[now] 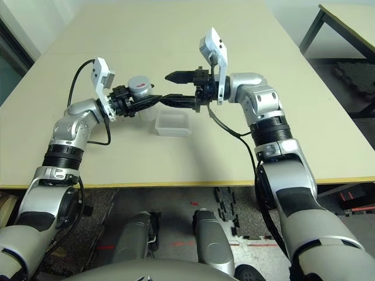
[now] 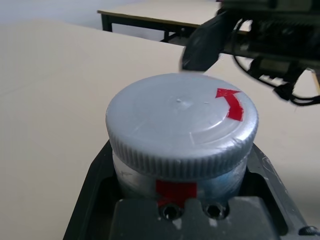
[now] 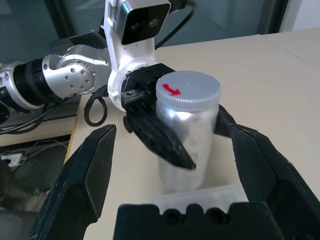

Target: Pour the medicine from the bottle into the box.

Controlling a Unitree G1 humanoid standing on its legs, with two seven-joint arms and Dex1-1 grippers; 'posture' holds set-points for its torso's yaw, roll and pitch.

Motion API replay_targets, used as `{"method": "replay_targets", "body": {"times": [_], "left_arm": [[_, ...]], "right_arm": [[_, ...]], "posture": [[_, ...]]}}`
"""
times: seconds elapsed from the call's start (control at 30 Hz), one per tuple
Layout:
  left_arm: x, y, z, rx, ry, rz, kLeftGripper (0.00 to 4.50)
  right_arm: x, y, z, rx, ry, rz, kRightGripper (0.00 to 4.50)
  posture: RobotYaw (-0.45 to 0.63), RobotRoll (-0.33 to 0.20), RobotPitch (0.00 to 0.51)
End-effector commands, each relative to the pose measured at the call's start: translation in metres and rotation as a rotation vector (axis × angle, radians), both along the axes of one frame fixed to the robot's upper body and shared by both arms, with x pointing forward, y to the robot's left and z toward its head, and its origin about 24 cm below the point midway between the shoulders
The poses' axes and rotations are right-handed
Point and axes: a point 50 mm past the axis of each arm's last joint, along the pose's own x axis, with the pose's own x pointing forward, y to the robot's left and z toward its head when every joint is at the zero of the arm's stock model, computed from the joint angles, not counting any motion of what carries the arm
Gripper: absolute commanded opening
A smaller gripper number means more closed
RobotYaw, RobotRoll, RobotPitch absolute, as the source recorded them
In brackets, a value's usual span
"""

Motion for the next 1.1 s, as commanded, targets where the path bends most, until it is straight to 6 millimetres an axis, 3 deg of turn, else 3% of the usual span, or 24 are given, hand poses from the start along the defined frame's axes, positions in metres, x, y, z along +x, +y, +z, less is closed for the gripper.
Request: {"method": "replay_targets", "body": {"times": [0.03,0.57,1.1], "left_arm": [[0.000,-0.003,0.001,0.004,-0.002,-0.023,2.68],[0.000,-0.004,-0.001,0.013,-0.010,-0.022,2.68],[-0.001,-0.003,-0.005,0.028,-0.010,-0.017,2.68]], "right_arm": [[0.005,0.008,0.002,-0.015,-0.016,-0.007,4.50],[0.016,0.029,0.001,-0.004,-0.038,-0.037,4.50],[0.016,0.034,0.002,0.008,-0.039,-0.028,4.50]], "posture": [[-0.18,0.000,0.080],[-0.16,0.000,0.073],[-0.16,0.000,0.075]]}}
